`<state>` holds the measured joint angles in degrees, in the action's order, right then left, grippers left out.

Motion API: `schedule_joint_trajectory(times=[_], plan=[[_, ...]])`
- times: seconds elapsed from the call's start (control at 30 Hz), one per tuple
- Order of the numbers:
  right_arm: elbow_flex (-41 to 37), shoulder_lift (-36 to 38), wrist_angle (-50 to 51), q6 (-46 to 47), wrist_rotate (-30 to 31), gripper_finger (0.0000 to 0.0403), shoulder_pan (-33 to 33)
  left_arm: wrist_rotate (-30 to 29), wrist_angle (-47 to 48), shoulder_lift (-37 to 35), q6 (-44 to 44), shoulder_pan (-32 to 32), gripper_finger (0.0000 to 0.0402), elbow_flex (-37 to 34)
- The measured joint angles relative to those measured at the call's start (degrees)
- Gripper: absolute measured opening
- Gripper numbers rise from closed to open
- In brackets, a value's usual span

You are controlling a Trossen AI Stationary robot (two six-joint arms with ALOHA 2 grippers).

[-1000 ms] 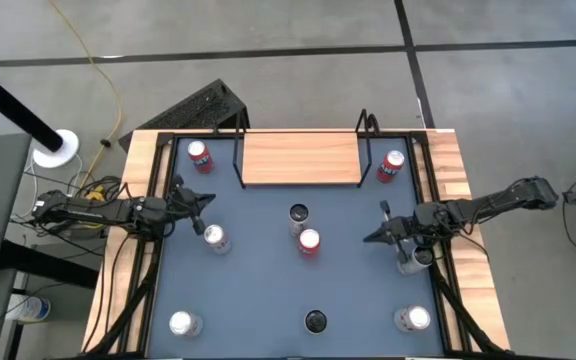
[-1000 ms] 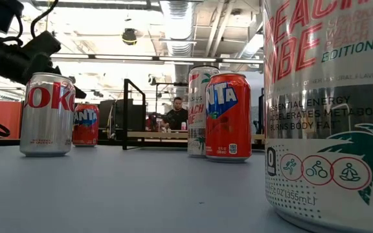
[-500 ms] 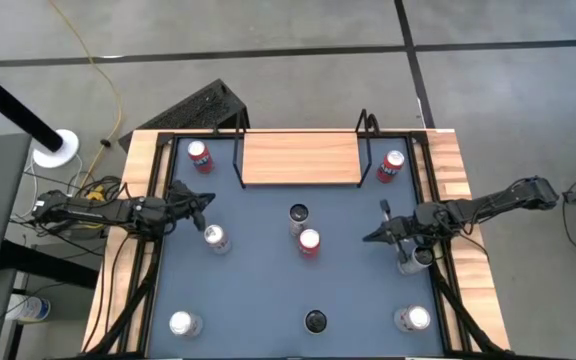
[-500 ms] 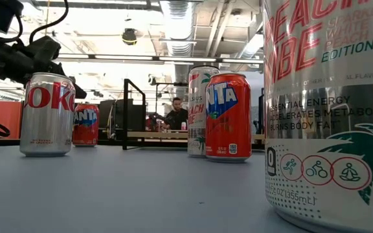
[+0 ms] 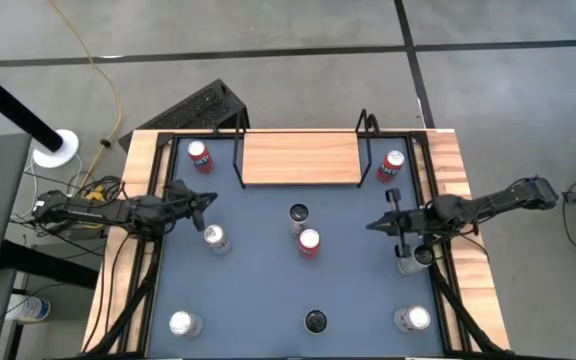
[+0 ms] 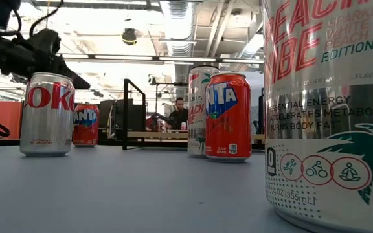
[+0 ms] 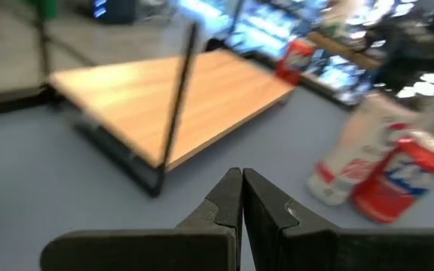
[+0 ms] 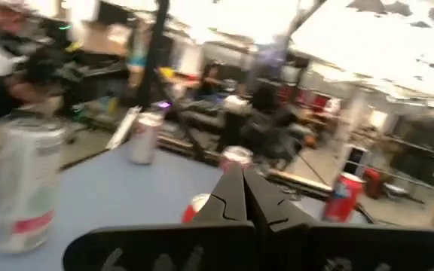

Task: Place canned beverage on shelf
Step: Put the top left silver soda can on the shelf

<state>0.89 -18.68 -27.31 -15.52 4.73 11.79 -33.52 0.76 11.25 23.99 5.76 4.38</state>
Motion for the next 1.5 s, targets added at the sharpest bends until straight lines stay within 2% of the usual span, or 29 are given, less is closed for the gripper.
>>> schedule_joint_trajectory(times=[0.1,0.2,0.43,0.6,0.87,1.0,1.17,1.5], plan=[[2.42,-0.22,0.51,0.52,4.36,0.0,-0.01,2.94,-4.33,0.0,-5.24,0.0,0.0,0.5],[5.34,-1.57,0.04,0.54,4.66,0.0,0.0,3.96,-4.21,0.0,-8.16,0.0,0.0,3.2],[12.54,-7.64,2.21,0.22,5.97,0.0,-0.04,7.73,3.87,3.01,-10.45,0.0,0.0,13.78],[21.86,-12.2,14.1,3.38,9.22,0.0,-0.04,11.86,13.73,11.46,-8.93,1.29,0.0,23.86],[37.83,-16.49,36.13,10.79,9.36,0.0,0.22,13.91,28.8,26.39,-10.88,6.57,0.0008,38.84],[42.49,-17.07,40.94,14.43,9.37,0.0,0.22,13.6,37.08,31.59,-10.92,8.74,0.0039,46.82],[45.18,-17.05,41.68,17.33,9.36,0.0,0.22,12.61,45.14,36.39,-9.48,9.49,0.0104,54.0],[45.39,-17.35,42.4,17.18,10.45,0.0,0.22,13.89,51.39,43.54,-4.55,9.49,0.0261,55.34]])
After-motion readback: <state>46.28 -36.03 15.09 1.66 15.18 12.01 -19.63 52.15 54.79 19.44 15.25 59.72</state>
